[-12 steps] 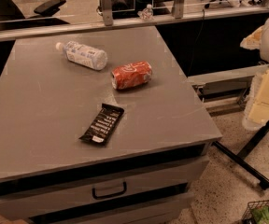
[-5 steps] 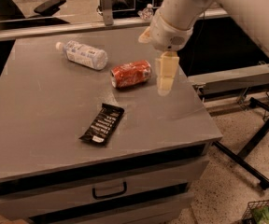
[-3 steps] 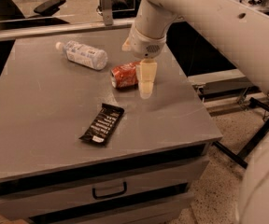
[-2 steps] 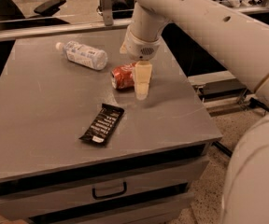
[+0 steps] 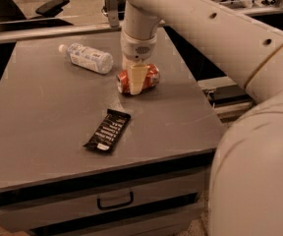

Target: Place coke can upright

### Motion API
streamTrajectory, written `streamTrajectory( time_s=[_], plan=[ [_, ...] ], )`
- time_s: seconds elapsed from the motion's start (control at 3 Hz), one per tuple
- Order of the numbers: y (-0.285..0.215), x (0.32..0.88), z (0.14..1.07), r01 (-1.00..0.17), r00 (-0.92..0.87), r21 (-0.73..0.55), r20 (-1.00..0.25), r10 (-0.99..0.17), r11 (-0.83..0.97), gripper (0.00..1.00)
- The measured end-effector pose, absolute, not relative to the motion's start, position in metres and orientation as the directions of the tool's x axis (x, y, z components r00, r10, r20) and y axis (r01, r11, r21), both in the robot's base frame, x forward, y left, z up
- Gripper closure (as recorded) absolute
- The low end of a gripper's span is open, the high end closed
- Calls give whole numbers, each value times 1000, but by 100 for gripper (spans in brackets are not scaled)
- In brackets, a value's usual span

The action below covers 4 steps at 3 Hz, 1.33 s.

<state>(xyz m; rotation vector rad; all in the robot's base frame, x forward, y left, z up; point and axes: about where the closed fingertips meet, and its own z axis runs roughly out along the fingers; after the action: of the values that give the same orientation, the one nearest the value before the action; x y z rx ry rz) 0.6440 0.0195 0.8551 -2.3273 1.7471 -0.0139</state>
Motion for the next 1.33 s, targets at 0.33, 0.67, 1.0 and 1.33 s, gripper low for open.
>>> streamTrajectory(
  time_s=[0.33,0.67,1.0,1.33],
  plan=[
    [23,645,864,-947,291,-172,-109,-950,-271,61],
    [11,650,883,-960,248,-180,-179,-952,-216,83],
    [-9,657,918,-976,152,-207,-408,-900,-71,100],
    [-42,661,944,-977,65,-198,-633,-772,80,100]
  ],
)
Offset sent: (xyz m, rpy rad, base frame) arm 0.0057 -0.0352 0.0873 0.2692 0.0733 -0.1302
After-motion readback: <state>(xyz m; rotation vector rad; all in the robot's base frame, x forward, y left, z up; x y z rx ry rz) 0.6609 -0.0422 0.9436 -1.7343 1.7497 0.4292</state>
